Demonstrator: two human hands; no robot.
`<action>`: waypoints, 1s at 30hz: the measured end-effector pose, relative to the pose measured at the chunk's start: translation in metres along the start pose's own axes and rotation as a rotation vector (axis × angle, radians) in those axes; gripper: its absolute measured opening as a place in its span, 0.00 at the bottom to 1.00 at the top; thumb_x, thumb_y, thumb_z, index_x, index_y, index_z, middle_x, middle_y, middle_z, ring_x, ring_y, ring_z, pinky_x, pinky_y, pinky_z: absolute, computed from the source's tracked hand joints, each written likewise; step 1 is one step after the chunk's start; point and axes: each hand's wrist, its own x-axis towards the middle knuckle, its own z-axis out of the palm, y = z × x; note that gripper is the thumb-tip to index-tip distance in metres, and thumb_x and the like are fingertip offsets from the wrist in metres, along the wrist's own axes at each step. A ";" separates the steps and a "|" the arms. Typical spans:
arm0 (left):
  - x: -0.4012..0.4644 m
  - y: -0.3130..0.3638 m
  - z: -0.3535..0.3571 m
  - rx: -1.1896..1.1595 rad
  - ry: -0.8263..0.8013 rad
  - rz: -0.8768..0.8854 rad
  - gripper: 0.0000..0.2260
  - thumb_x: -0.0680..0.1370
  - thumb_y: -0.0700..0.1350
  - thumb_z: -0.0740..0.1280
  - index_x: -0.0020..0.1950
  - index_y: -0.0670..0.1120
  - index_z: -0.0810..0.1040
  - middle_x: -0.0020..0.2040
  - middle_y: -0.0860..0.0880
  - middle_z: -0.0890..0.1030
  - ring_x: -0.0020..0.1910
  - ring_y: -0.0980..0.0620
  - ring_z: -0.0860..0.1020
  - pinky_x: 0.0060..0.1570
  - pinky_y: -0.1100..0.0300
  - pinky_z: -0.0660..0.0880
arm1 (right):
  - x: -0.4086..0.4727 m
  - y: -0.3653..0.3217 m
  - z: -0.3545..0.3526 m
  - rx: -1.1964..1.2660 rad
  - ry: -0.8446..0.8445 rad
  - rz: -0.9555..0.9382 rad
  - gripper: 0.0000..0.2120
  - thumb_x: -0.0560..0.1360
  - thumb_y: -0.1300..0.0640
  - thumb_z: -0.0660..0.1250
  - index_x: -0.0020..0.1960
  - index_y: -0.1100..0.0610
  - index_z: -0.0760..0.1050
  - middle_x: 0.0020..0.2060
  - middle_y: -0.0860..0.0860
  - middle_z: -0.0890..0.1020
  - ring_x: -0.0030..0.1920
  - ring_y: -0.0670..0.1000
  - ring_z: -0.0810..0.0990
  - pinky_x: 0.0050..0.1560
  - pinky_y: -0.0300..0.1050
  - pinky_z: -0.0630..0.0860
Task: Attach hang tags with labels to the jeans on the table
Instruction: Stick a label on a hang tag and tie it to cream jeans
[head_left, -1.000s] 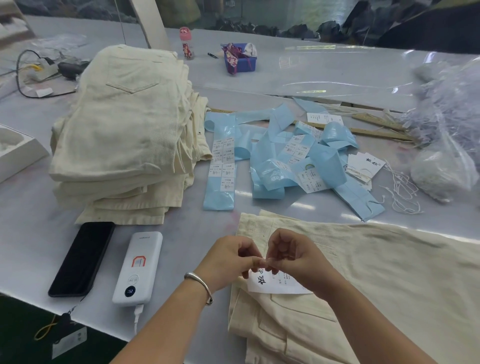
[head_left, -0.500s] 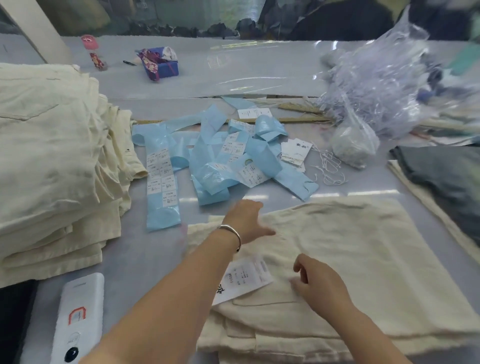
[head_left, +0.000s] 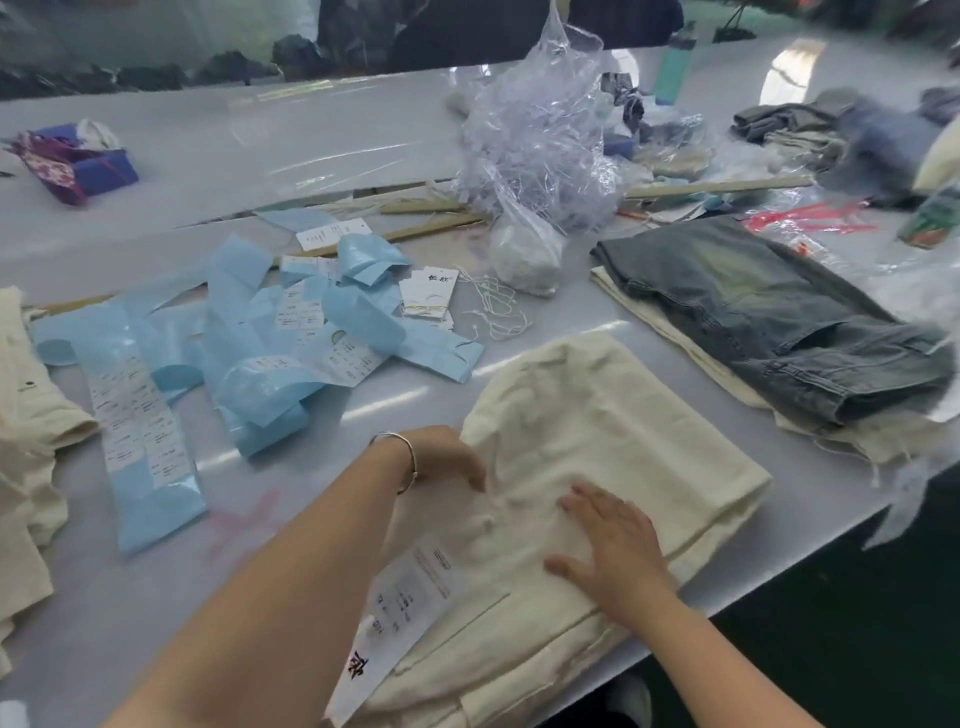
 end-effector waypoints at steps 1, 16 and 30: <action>-0.004 0.009 0.003 -0.078 -0.036 0.034 0.13 0.60 0.46 0.75 0.43 0.44 0.81 0.33 0.47 0.84 0.30 0.47 0.83 0.30 0.57 0.80 | -0.001 0.003 -0.003 0.006 0.011 0.024 0.38 0.72 0.30 0.59 0.76 0.42 0.52 0.78 0.41 0.47 0.77 0.44 0.46 0.75 0.48 0.43; -0.073 0.192 0.017 -0.863 -0.081 0.559 0.09 0.67 0.43 0.72 0.46 0.44 0.86 0.42 0.45 0.85 0.37 0.49 0.83 0.42 0.57 0.81 | -0.018 0.108 -0.136 1.934 -0.243 0.310 0.24 0.69 0.39 0.71 0.56 0.55 0.83 0.51 0.60 0.84 0.48 0.61 0.84 0.42 0.54 0.81; -0.093 0.364 0.051 -0.534 0.297 0.989 0.20 0.57 0.46 0.76 0.49 0.46 0.85 0.48 0.46 0.86 0.48 0.48 0.84 0.42 0.58 0.81 | 0.047 0.263 -0.405 1.281 0.489 -0.392 0.35 0.57 0.69 0.61 0.59 0.41 0.75 0.46 0.49 0.82 0.45 0.52 0.81 0.40 0.47 0.78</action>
